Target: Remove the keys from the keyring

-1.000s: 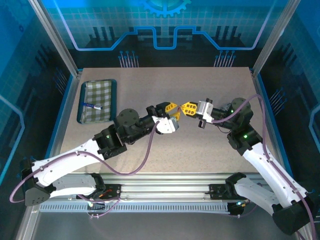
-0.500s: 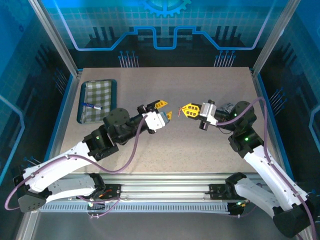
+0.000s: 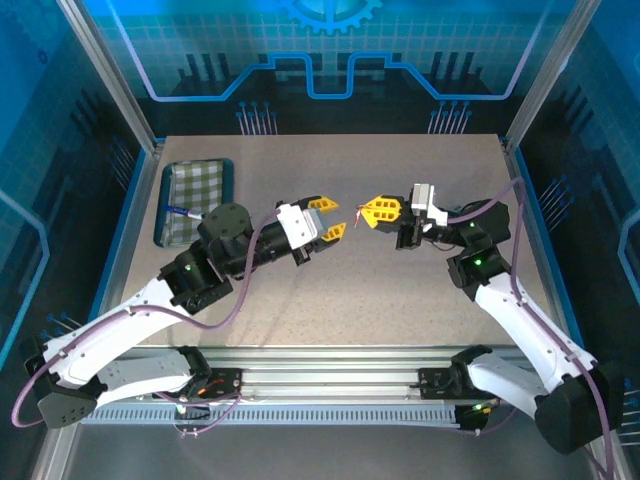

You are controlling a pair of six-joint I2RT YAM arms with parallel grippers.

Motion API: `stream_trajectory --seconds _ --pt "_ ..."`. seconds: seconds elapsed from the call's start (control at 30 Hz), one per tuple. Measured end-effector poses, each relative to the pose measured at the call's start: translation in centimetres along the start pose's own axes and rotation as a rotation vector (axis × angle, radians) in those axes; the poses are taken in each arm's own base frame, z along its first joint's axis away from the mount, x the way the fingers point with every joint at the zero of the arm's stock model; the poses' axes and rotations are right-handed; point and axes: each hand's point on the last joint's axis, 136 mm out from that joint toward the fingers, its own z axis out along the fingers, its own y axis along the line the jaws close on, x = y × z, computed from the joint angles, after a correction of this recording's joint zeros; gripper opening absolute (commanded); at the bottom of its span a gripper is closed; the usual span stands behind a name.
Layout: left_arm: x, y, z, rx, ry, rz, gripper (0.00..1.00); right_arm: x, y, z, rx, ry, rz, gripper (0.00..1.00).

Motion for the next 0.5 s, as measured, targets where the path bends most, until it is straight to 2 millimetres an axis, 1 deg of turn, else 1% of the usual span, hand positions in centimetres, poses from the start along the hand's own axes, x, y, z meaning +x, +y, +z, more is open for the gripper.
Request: stream_trajectory --seconds 0.2,0.5 --pt "-0.6 0.0 0.3 0.035 -0.030 -0.063 0.27 -0.7 0.5 0.1 -0.050 -0.050 0.057 0.04" --pt "-1.2 -0.5 0.9 0.083 -0.062 -0.113 0.27 -0.6 0.8 0.3 -0.090 -0.071 0.127 0.04"
